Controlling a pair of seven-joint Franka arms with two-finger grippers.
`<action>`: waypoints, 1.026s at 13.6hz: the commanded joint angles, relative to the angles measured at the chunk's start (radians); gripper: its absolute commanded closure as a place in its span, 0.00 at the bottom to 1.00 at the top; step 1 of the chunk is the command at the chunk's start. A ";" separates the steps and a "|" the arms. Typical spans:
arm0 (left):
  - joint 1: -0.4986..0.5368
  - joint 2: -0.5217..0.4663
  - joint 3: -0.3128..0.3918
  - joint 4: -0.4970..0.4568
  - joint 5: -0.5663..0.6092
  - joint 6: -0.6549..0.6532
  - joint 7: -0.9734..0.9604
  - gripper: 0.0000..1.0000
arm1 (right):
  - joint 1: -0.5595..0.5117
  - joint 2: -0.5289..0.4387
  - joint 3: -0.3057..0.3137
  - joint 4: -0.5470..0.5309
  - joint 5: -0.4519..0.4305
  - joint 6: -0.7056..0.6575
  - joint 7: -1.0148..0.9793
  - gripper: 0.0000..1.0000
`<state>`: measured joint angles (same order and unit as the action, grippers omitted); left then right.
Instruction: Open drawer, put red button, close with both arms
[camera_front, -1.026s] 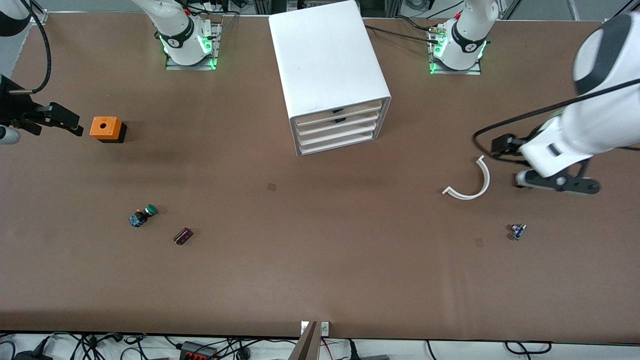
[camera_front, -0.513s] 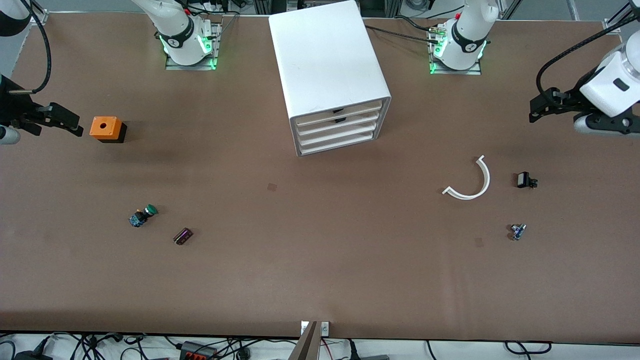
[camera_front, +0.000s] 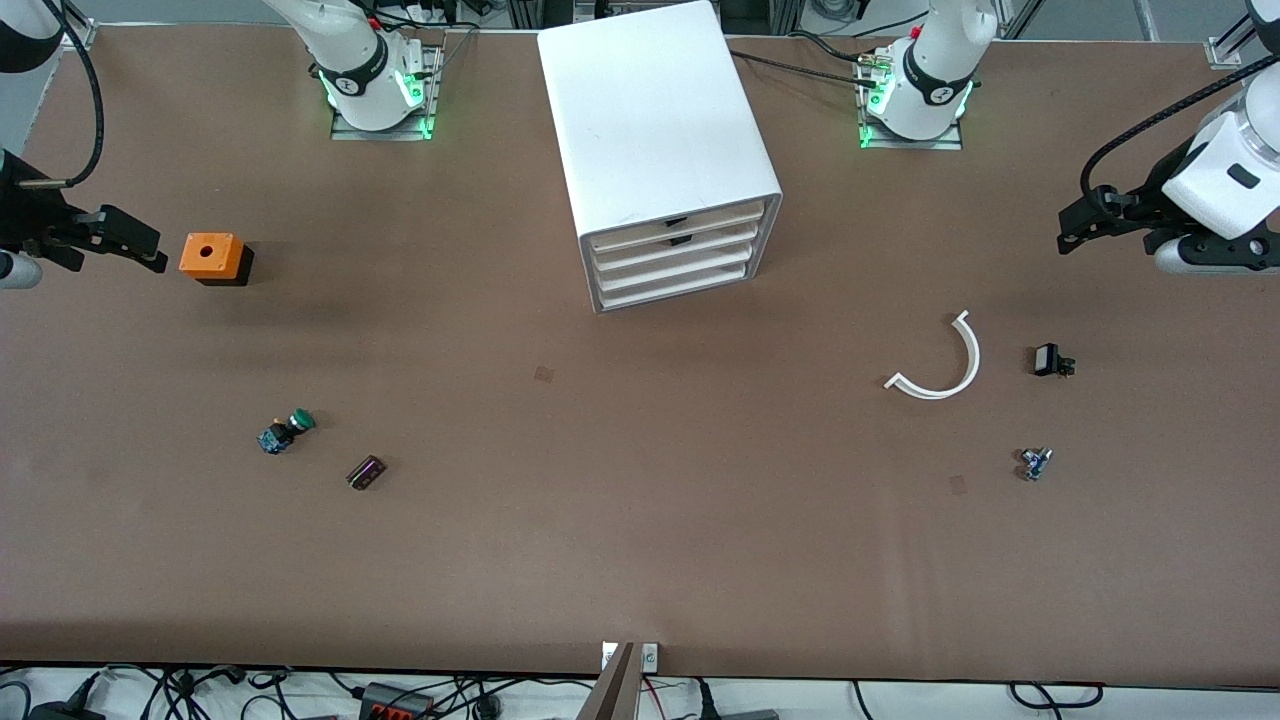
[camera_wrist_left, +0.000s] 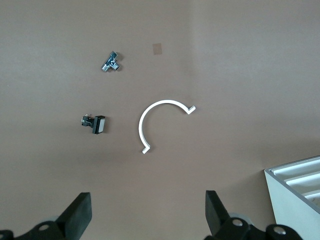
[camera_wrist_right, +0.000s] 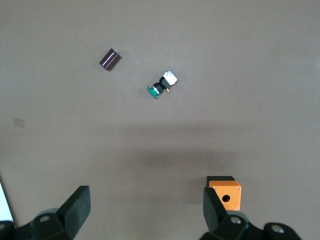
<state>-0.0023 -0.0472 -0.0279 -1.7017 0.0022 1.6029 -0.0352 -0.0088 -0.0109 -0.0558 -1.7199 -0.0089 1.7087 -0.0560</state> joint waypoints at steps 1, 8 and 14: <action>-0.002 -0.010 0.005 0.013 -0.021 -0.004 0.017 0.00 | -0.005 -0.011 0.008 -0.006 -0.008 -0.004 -0.013 0.00; -0.002 0.001 0.006 0.044 -0.018 -0.056 0.069 0.00 | -0.005 -0.008 0.008 0.000 -0.002 0.002 -0.013 0.00; -0.004 0.023 0.006 0.071 -0.018 -0.061 0.064 0.00 | -0.005 -0.006 0.008 0.000 0.000 0.005 -0.012 0.00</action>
<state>-0.0024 -0.0453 -0.0269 -1.6736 0.0019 1.5675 0.0077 -0.0087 -0.0106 -0.0542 -1.7199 -0.0088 1.7103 -0.0560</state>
